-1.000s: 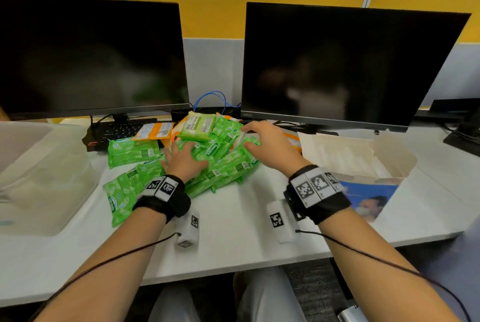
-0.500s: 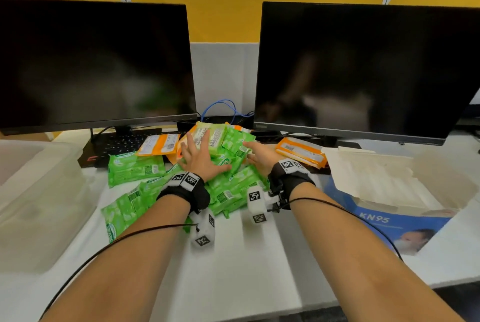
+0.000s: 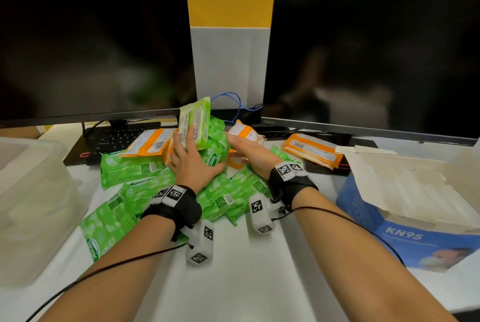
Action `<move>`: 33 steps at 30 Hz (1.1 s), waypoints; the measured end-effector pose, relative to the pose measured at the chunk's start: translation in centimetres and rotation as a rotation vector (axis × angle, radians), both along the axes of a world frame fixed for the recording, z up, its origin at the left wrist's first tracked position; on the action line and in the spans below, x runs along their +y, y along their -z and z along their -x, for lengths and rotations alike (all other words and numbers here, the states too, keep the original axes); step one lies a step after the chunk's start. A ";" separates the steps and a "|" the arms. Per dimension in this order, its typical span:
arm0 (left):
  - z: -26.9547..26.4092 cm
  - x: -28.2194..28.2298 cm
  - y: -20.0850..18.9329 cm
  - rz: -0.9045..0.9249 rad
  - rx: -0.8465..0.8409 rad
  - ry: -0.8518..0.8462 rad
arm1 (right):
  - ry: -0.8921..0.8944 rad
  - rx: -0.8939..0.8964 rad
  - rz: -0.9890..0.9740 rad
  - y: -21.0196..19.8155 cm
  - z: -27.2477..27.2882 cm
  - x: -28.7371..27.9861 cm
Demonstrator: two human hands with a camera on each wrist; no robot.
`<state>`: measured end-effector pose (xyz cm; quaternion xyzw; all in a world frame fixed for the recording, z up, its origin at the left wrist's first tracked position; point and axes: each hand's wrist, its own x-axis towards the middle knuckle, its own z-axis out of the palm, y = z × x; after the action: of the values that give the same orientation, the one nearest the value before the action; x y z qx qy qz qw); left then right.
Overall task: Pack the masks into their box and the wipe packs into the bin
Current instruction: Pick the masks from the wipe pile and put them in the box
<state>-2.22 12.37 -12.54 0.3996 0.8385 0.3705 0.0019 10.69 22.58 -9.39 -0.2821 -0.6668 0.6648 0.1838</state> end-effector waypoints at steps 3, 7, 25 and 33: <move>0.1 0.1 0.4 0.019 -0.004 -0.006 | 0.256 0.040 -0.008 1.5 0.4 0.9; 0.3 0.2 0.6 0.025 0.001 -0.010 | 0.523 0.227 -0.017 2.9 -0.5 1.4; 0.3 -0.9 0.1 -0.538 -0.279 -0.135 | 0.427 0.299 0.601 1.6 0.0 4.4; 0.4 -1.1 0.2 -0.611 -0.342 -0.137 | 0.258 0.238 0.345 2.0 0.3 2.4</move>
<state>-2.58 11.29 -12.73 0.2566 0.7014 0.6649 -0.0020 10.35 25.02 -11.38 -0.3116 -0.4754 0.7686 0.2935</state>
